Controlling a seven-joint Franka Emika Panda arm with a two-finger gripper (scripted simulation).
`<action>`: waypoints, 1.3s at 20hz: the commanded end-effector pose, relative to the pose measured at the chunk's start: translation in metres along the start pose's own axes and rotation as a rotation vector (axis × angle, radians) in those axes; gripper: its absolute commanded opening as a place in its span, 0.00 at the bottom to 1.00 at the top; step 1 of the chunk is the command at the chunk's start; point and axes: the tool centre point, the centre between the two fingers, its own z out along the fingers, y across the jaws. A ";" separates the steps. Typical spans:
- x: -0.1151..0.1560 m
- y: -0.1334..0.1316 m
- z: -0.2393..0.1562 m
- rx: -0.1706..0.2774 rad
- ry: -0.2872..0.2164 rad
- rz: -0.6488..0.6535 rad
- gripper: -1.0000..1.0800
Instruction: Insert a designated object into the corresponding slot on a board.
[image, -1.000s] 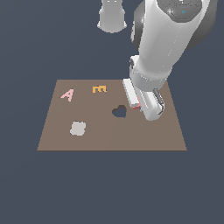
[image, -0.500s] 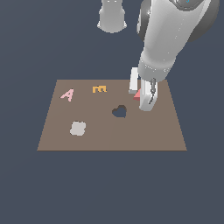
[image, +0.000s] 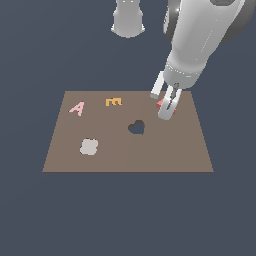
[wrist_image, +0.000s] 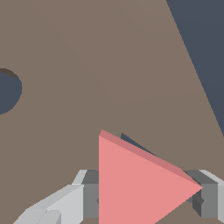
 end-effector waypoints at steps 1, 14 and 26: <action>-0.002 0.004 0.000 0.000 0.000 0.045 0.00; -0.008 0.010 0.000 0.000 0.000 0.126 0.00; -0.008 0.010 0.010 -0.001 0.000 0.131 0.96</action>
